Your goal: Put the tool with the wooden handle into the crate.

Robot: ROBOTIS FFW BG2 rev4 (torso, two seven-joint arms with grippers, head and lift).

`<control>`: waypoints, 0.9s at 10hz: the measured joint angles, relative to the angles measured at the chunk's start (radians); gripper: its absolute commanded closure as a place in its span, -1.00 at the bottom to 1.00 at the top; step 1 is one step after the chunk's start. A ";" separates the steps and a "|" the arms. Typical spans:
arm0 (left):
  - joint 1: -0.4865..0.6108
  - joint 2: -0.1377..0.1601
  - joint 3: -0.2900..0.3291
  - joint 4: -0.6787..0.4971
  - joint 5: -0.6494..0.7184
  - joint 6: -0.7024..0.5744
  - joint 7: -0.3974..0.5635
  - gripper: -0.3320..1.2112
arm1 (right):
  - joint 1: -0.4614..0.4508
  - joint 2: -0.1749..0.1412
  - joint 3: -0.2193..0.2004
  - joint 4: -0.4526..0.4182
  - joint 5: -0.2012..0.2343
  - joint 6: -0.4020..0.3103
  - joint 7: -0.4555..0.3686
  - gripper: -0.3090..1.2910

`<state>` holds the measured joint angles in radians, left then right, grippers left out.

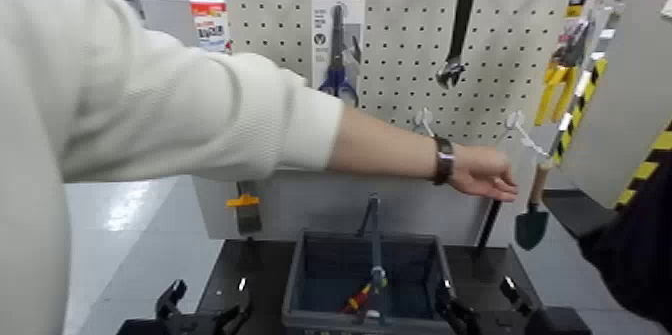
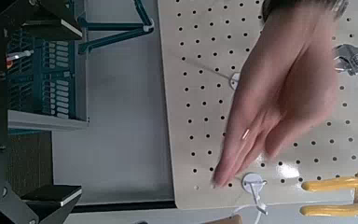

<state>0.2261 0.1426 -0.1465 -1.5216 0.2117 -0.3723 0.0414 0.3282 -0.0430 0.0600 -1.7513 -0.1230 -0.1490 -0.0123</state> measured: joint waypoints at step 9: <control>-0.003 0.000 -0.001 0.003 0.000 0.004 0.000 -0.43 | 0.007 -0.003 -0.040 -0.018 -0.006 0.014 0.021 -0.44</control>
<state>0.2233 0.1426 -0.1475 -1.5189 0.2117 -0.3681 0.0413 0.3350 -0.0458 0.0201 -1.7691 -0.1290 -0.1347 0.0088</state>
